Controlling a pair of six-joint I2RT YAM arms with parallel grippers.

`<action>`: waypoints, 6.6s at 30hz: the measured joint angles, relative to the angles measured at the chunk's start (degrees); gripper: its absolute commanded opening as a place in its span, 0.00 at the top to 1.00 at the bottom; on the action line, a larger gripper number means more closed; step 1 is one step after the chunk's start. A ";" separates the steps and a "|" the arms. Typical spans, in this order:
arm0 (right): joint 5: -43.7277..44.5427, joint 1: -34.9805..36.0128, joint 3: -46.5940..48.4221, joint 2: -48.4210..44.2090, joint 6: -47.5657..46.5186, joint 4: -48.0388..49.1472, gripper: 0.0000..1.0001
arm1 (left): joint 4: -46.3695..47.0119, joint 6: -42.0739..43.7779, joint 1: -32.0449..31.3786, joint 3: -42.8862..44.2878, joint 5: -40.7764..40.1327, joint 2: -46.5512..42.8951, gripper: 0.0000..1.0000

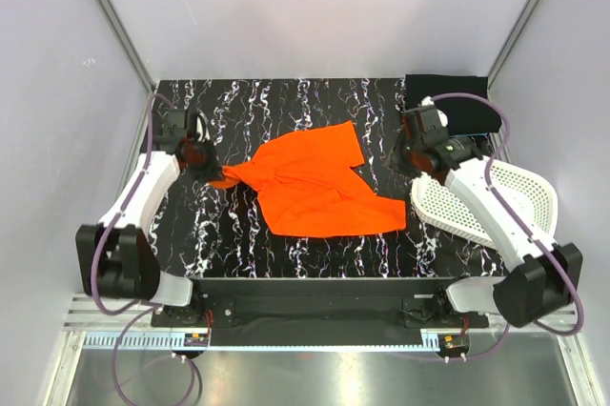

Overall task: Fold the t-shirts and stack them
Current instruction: Flatten the tshirt out

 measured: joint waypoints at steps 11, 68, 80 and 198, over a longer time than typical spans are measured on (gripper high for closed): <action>0.98 13.64 8.79 25.20 23.63 -1.05 0.71 | 5.01 -1.55 0.00 -12.92 2.78 -13.25 1.00; 7.69 15.98 25.03 47.30 43.98 -12.85 1.00 | 13.57 -2.51 -0.07 -20.55 11.67 -20.28 1.00; 19.63 15.98 27.15 21.42 31.21 -17.18 1.00 | 8.39 -5.53 -0.15 -12.79 4.87 -24.30 1.00; -8.61 -11.45 4.50 11.98 1.05 22.75 1.00 | 17.75 11.91 0.74 24.11 12.63 41.05 1.00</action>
